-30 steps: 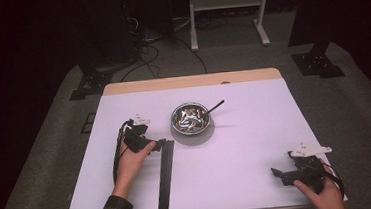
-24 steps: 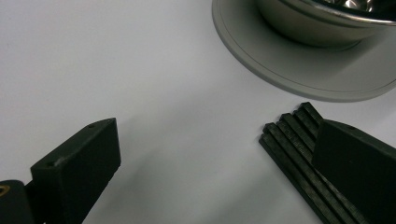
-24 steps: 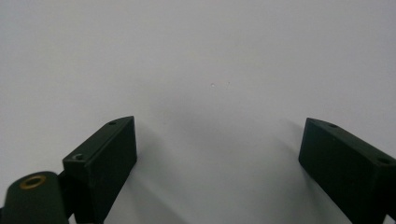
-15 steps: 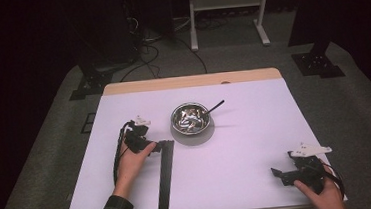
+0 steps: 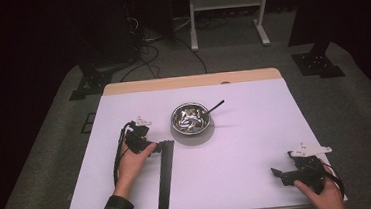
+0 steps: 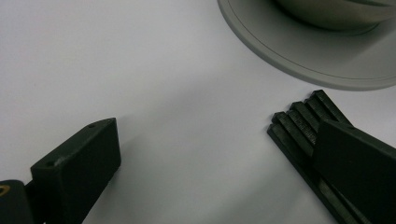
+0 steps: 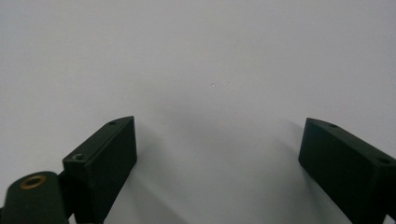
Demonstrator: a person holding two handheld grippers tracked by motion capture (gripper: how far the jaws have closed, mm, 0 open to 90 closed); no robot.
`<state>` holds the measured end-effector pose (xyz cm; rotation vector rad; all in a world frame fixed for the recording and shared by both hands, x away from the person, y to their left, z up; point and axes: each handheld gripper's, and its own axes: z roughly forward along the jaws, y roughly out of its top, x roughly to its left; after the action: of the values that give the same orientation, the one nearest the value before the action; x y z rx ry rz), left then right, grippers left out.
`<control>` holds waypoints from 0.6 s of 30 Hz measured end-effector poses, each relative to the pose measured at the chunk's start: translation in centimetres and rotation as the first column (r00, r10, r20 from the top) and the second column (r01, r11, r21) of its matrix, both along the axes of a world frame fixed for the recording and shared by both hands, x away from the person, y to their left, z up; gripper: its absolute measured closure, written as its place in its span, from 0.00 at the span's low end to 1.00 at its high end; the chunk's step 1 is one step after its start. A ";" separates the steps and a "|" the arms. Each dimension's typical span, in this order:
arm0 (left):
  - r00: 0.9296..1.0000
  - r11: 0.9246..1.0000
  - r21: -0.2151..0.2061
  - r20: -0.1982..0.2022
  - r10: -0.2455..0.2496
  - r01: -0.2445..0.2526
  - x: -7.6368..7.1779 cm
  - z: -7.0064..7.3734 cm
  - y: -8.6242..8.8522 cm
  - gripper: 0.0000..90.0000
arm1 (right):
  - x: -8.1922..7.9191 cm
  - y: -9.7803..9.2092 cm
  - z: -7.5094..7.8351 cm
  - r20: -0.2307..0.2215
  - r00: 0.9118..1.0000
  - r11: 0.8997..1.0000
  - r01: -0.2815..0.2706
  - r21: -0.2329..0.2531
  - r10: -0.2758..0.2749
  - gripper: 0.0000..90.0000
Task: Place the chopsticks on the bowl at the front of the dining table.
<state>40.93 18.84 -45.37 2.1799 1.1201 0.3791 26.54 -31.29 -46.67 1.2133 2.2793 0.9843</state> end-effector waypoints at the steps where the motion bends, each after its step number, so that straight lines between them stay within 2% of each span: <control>1: 1.000 1.000 -0.001 0.000 0.000 0.000 0.0 0.0 0.0 0.00 | 0.0 0.0 0.0 0.000 1.000 1.000 0.000 0.000 0.000 0.11; 18: 1.000 1.000 0.000 0.004 0.027 -0.027 0.0 0.0 1.1 0.00 | 0.0 0.0 0.0 0.001 1.000 1.000 0.000 0.000 0.000 0.11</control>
<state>40.90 19.93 -45.37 2.1655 1.1489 0.3953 26.55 -31.29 -46.67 1.2120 2.2789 0.9845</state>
